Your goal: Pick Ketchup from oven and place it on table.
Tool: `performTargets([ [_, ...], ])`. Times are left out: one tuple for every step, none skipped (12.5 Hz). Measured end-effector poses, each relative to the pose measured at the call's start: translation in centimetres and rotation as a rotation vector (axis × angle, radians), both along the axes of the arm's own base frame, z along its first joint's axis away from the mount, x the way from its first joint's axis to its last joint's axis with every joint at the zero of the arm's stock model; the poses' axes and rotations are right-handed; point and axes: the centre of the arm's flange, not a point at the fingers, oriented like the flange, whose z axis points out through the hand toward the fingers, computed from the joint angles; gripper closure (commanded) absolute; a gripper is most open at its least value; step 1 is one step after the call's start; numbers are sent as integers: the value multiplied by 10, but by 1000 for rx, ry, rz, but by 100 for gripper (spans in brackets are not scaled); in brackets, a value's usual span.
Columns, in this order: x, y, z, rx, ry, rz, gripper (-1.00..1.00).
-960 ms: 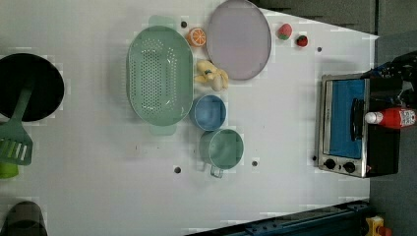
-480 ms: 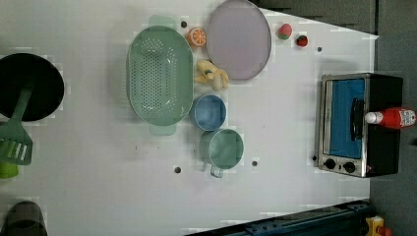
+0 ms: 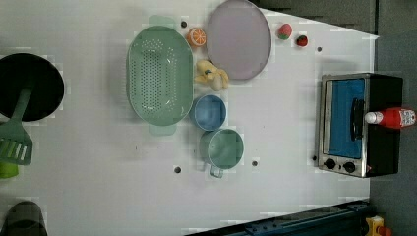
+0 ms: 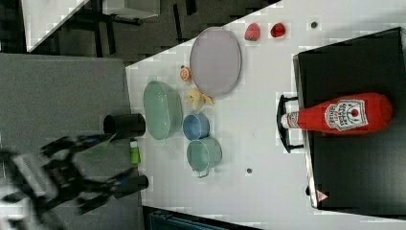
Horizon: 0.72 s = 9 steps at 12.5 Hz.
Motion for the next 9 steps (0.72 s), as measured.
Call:
performTargets([
  [11, -24, -27, 8, 51, -44, -100],
  [23, -50, -55, 12, 108, -93, -100],
  [31, -74, -87, 23, 167, -139, -100],
  [34, -97, -115, 38, 209, -183, -100],
  [34, -117, -139, 50, 236, -225, -100],
  [33, -138, -154, 53, 238, -268, -100],
  [32, -156, -163, 55, 234, -305, -100],
  [27, -172, -173, 54, 240, -337, -100],
  [22, -188, -178, 49, 238, -369, -100],
])
